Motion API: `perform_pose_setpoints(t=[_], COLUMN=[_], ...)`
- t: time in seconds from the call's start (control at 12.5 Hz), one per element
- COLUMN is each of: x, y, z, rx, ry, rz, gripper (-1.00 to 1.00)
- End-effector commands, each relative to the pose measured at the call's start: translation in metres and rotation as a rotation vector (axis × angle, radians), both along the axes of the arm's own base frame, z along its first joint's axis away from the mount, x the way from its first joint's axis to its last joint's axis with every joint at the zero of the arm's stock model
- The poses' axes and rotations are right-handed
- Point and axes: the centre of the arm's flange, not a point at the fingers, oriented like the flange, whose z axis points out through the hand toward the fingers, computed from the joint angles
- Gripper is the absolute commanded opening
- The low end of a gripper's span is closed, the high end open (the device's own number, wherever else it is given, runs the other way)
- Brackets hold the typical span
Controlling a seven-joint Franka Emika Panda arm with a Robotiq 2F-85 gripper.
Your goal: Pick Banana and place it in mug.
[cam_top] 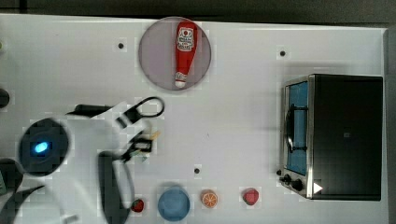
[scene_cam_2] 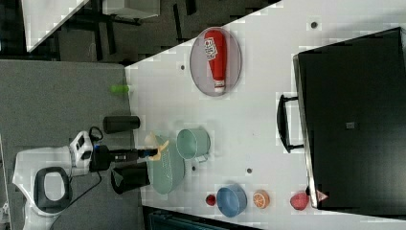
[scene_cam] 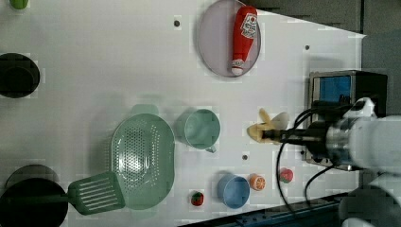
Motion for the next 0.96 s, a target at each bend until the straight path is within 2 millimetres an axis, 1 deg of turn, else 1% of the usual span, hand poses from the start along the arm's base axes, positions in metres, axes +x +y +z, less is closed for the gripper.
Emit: perform_pose_setpoints(t=[0.08,0.16,0.32,0.64,0.8,0.88,0.96], x=[-0.004,-0.005,-0.003,0.001,0.003,0.004,0.003], y=[0.031,0.040,0.051,0.054,0.053,0.050,0.049], z=[-0.015,-0.026,-0.053,-0.109,-0.127,-0.134,-0.141], rx=[0.011,0.017,0.049,0.102,0.110,0.103,0.096], ry=[0.000,0.002,-0.003,0.014,0.036,0.045,0.052], rz=[-0.203,-0.232,-0.277,-0.298,-0.334,-0.378,-0.409], gripper=[-0.42,-0.42,-0.42,-0.42,-0.42,-0.36,-0.17])
